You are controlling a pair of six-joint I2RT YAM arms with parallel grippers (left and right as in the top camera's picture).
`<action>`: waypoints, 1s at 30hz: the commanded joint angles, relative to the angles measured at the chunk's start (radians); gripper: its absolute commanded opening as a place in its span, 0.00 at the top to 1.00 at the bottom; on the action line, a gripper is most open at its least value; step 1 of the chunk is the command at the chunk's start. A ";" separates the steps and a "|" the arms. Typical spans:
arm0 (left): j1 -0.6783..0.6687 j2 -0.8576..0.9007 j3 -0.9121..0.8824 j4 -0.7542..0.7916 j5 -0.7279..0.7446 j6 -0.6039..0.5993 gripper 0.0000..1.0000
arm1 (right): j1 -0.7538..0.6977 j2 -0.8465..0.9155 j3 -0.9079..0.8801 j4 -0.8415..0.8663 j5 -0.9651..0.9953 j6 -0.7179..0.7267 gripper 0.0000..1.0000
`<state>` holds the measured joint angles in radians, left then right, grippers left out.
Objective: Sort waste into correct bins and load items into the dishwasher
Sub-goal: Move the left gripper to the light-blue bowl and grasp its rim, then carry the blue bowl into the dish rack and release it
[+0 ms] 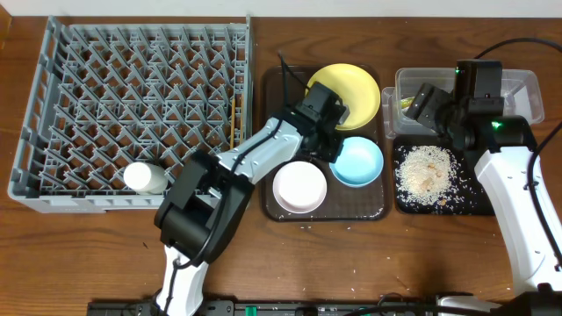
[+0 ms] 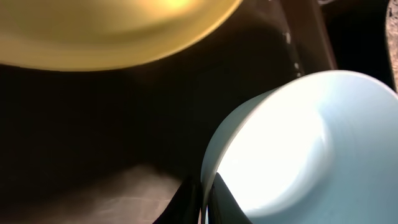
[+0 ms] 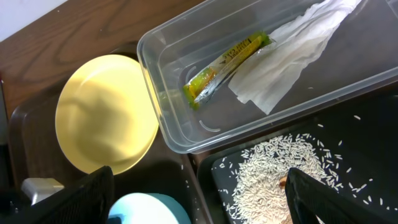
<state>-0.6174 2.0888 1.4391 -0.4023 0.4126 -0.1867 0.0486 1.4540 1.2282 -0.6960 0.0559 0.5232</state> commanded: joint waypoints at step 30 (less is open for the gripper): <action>-0.003 -0.193 0.034 -0.091 -0.259 0.039 0.93 | -0.006 0.005 0.002 0.005 -0.008 0.015 0.14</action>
<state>-0.6529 2.0491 1.4403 -0.4698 0.2474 -0.1810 0.0486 1.4540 1.2282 -0.6918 0.0513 0.5236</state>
